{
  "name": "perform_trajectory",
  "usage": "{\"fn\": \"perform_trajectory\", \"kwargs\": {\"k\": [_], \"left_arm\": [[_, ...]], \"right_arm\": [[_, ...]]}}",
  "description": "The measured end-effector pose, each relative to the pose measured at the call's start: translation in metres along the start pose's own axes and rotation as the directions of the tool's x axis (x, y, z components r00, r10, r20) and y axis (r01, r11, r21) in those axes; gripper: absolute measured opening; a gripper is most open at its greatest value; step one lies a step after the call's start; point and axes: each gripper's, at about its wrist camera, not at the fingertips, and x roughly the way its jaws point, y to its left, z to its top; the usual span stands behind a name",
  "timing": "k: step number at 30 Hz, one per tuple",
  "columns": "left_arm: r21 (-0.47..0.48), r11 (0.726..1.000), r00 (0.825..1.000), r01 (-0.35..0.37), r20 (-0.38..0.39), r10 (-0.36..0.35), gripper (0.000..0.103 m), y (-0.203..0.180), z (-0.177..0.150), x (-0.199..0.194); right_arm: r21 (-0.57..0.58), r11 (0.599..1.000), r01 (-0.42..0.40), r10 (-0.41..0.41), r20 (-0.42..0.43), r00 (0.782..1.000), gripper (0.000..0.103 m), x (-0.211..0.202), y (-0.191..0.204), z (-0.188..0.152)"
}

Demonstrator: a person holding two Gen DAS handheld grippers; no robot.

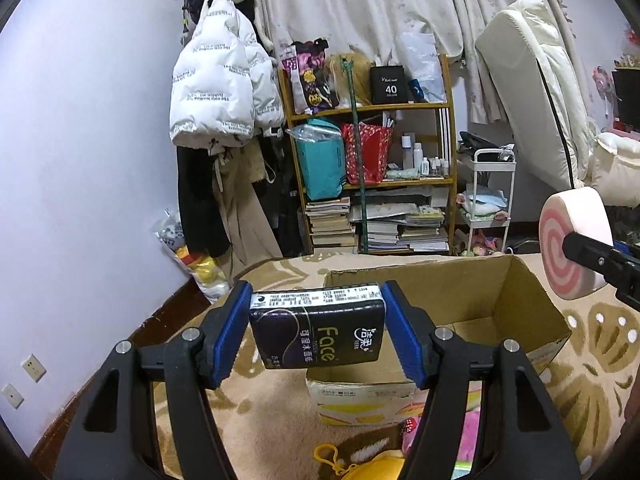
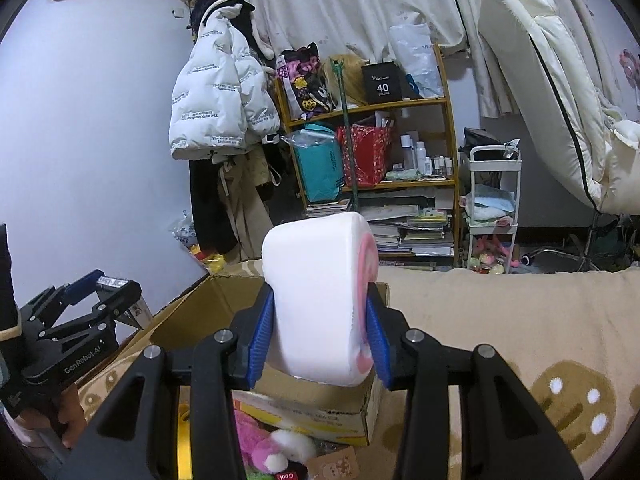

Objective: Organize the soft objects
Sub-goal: 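Lift the roll cushion with the right tool while the left tool lifts the tissue pack over the box, then open both tools to drop the cushion and tissue pack into the box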

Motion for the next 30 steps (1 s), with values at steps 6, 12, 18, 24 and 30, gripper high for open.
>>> {"fn": "perform_trajectory", "kwargs": {"k": [6, 12, 18, 24, 30], "left_arm": [[-0.023, 0.999, 0.999, 0.035, -0.013, -0.035, 0.064, 0.003, 0.002, 0.007], [-0.03, 0.998, 0.998, 0.064, -0.018, -0.064, 0.064, 0.001, 0.007, 0.011], [-0.024, 0.995, 0.993, 0.097, -0.061, -0.098, 0.065, -0.006, 0.009, 0.023], [-0.033, 0.992, 0.985, 0.121, -0.12, -0.124, 0.065, -0.012, 0.001, 0.04], [0.001, 0.994, 0.982, 0.112, -0.153, -0.111, 0.072, -0.02, -0.01, 0.048]], "right_arm": [[-0.02, 1.0, -0.001, 0.0, -0.031, 1.0, 0.045, 0.014, 0.004, -0.005], [-0.041, 0.999, -0.016, 0.014, -0.056, 0.998, 0.046, 0.025, 0.008, -0.006], [-0.039, 0.999, -0.031, 0.028, -0.082, 0.996, 0.047, 0.037, 0.008, -0.009], [-0.042, 0.998, -0.043, 0.037, -0.133, 0.99, 0.051, 0.052, 0.007, -0.02], [-0.011, 0.999, -0.037, 0.035, -0.183, 0.983, 0.054, 0.061, 0.001, -0.026]]}}
